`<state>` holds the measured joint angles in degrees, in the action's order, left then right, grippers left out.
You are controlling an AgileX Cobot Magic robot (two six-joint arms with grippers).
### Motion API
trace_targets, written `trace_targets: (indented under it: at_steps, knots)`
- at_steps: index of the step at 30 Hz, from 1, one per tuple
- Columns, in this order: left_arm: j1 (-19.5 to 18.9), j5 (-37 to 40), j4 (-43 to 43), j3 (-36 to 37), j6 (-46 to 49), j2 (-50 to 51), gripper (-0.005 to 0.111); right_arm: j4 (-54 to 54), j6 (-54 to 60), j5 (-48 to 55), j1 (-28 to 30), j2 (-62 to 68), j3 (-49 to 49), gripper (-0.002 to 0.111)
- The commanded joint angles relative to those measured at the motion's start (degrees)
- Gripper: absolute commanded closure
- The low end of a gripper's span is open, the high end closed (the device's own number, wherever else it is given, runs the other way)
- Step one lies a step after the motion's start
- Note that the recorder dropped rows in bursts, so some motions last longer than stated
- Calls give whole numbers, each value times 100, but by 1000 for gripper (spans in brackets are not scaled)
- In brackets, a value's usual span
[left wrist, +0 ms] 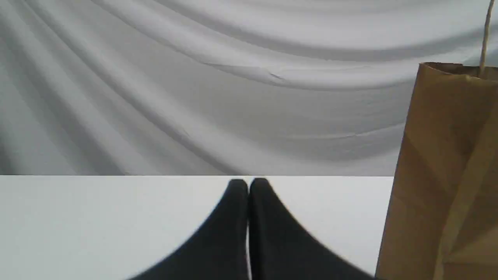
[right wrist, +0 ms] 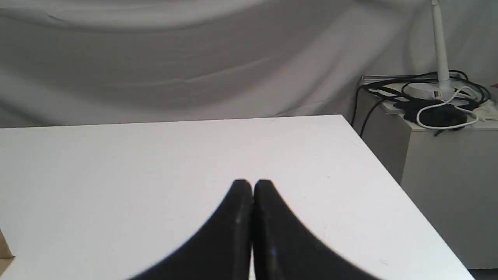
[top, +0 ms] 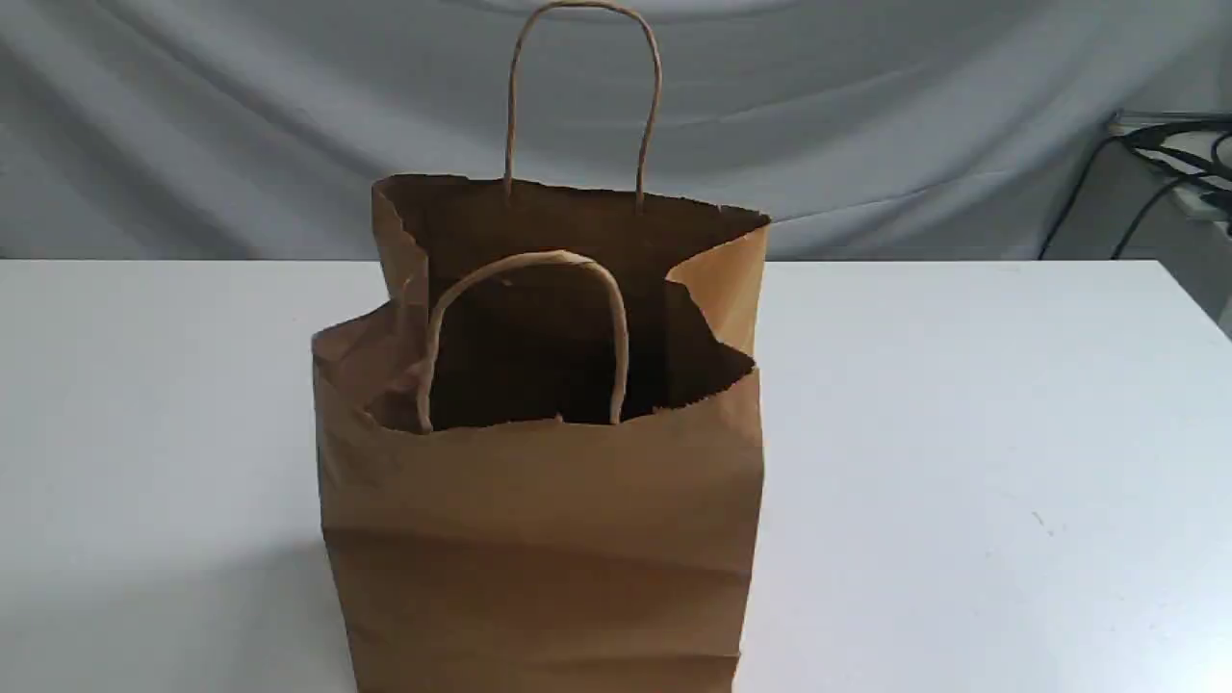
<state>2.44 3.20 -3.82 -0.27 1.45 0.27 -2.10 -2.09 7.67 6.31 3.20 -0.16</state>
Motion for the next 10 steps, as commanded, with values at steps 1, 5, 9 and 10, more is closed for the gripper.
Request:
trace_targets:
  at_steps: [1, 5, 9, 10]
  knots:
    - [-17, -31, -2, 27, 40, -27, 107, 21, 23, -16, -14, -22, 16, 108]
    - [-17, -31, -2, 27, 26, -27, 107, 21, -3, -16, -14, -22, 16, 108]
    - [-17, -31, -2, 27, 26, -27, 107, 21, -3, -16, -14, -22, 16, 108]
    - [-17, -31, -2, 27, 26, -27, 107, 21, -3, -16, -14, -22, 16, 108]
